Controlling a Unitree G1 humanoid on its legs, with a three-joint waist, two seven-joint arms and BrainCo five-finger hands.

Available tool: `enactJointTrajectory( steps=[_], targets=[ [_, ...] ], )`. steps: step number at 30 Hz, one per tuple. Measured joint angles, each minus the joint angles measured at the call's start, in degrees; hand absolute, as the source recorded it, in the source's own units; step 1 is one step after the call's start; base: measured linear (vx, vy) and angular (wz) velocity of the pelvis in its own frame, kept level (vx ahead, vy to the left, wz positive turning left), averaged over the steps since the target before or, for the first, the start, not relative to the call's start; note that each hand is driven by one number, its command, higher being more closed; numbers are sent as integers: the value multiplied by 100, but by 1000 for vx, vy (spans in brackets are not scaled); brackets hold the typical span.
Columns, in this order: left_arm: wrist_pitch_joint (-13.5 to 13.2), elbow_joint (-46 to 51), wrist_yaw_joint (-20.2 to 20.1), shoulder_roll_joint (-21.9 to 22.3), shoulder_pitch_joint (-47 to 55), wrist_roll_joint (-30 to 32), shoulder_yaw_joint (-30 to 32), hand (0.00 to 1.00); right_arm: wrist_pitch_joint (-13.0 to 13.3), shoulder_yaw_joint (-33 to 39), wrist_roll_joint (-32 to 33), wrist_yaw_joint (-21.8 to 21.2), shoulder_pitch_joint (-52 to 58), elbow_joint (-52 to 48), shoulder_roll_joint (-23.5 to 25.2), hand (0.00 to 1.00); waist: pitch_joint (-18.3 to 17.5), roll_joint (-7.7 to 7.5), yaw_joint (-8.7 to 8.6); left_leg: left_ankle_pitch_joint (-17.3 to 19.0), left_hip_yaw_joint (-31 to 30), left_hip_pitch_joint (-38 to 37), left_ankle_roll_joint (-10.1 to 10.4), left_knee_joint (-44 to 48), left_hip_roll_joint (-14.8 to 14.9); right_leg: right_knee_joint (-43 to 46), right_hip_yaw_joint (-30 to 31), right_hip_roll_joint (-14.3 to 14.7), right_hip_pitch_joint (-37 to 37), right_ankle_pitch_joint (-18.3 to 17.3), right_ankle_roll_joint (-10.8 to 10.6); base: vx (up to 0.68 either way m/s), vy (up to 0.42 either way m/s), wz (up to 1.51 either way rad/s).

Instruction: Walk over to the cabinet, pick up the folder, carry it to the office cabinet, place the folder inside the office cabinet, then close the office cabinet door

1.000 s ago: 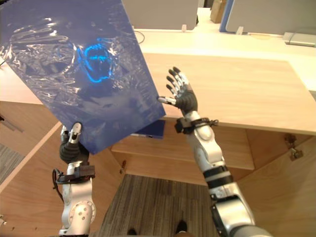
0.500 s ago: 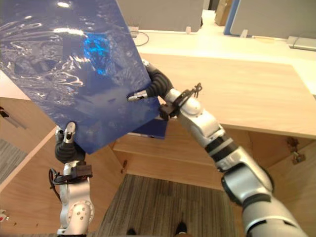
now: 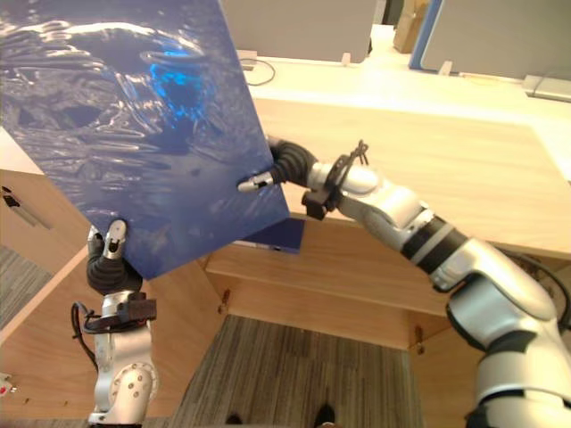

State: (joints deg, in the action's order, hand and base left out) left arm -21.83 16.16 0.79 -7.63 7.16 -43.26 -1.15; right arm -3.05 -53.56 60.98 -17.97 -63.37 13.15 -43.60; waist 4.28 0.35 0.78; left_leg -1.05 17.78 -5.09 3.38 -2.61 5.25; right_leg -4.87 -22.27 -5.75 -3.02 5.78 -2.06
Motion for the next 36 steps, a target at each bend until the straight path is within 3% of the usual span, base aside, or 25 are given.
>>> enactJointTrajectory(
  steps=[7,13,17,19,20,23,25,28,30,36],
  targets=[
    [101,-1,-158,-291,-1,-36,-364,0,-62,-169,303,-89,31,-25,-220,100,-149,7,9,-7,-21,3,3,0,-2,0,-15,-6,-7,0,0,0,0,1],
    [118,-323,-847,-441,7,-521,-684,0,-99,471,125,-102,815,-457,-440,100,-292,16,-4,-25,-23,1,8,-3,-2,-1,-14,-6,-2,-1,1,0,0,0],
    [246,-391,-1205,-421,124,-547,-894,0,-92,2004,-850,-99,1862,-1482,-565,100,-296,22,-110,-27,11,0,9,-10,-5,-1,22,-7,27,0,0,-1,1,-4],
    [478,-944,-1389,-255,270,-471,-913,0,48,3498,-1551,17,2807,-2340,-461,100,-316,53,-203,-27,49,10,9,-29,-11,0,67,-8,71,4,-6,-9,9,-10],
    [568,-1198,-1394,-188,309,-468,-867,0,110,3859,-1698,54,2975,-2498,-374,100,-324,67,-243,-26,57,14,9,-37,-12,0,79,-8,83,4,-7,-9,10,-12],
    [1058,-2647,-1391,30,705,-240,-576,0,776,5431,-2724,403,3448,-3385,185,100,-359,121,-470,-21,110,7,11,-73,5,0,221,22,168,5,-7,-7,-2,-23],
    [1207,-3024,-1391,75,803,11,-546,0,1172,5906,-3387,633,3625,-3786,231,100,-361,124,-513,-18,137,1,15,-97,22,-1,260,50,194,8,-3,-16,-17,-16],
    [1247,-3190,-1389,105,732,258,-500,0,1528,5846,-4796,870,3851,-4084,282,100,-371,135,-511,-16,136,-1,16,-97,38,-1,269,68,198,16,8,-44,-13,-3],
    [1248,-3505,-1369,204,679,307,-303,0,1632,5612,-5583,866,4346,-4162,351,100,-373,133,-499,-13,133,5,15,-97,38,-2,277,68,210,26,10,-55,4,-1],
    [1304,-4506,-1362,195,703,751,-35,0,1610,5433,-6258,727,4958,-4046,338,100,-368,127,-503,-9,206,45,17,-104,30,-2,370,69,304,48,7,-32,12,-7]
  ],
)
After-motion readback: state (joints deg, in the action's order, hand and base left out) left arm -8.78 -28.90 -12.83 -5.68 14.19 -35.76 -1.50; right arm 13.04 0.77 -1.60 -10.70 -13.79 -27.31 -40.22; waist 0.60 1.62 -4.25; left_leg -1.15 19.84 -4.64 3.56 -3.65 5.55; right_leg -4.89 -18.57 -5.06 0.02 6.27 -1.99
